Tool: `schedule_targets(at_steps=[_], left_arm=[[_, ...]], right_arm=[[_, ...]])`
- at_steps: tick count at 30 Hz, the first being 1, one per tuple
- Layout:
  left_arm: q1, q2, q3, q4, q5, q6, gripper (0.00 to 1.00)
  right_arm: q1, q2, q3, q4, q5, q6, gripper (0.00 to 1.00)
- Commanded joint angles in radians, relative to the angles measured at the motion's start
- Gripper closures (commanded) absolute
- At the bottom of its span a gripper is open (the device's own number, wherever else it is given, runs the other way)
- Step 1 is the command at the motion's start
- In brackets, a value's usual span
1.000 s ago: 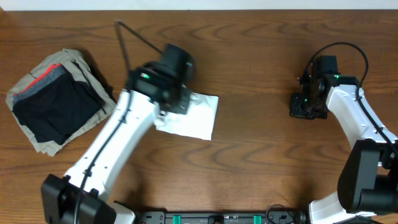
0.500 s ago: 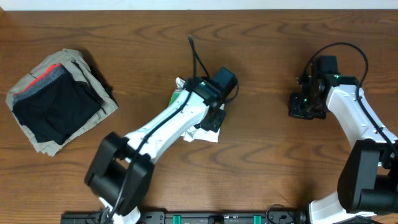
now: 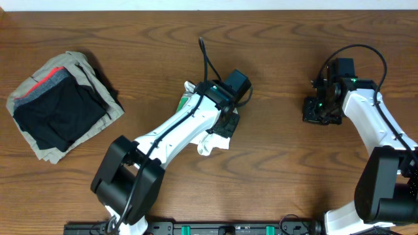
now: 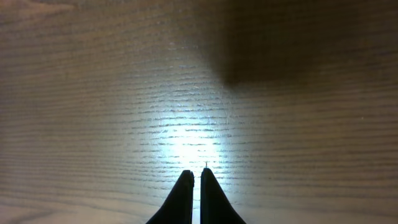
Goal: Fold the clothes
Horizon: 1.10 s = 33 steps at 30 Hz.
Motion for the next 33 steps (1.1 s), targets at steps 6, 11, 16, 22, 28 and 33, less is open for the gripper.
schedule_targets(at_steps=[6, 11, 16, 22, 28, 33], left_arm=[[0.054, -0.293, 0.097, 0.0, -0.161, -0.01, 0.41], [0.167, -0.346, 0.092, -0.034, -0.172, -0.026, 0.39], [0.238, -0.307, 0.031, -0.036, -0.093, -0.067, 0.39], [0.251, -0.199, -0.018, -0.029, -0.037, -0.066, 0.39], [0.251, -0.098, -0.018, -0.03, -0.037, -0.066, 0.39], [0.251, -0.084, -0.018, -0.037, -0.037, -0.066, 0.4]], right_arm=[[0.006, -0.02, 0.017, 0.021, -0.265, -0.124, 0.89], [0.077, -0.019, 0.017, -0.012, -0.428, -0.176, 0.79], [0.195, -0.019, 0.017, -0.004, -0.443, -0.175, 0.76], [0.317, -0.016, 0.016, 0.032, -0.449, -0.17, 0.79], [0.377, -0.011, 0.016, 0.047, -0.393, -0.164, 0.78], [0.406, 0.028, 0.016, 0.09, -0.389, -0.164, 0.75]])
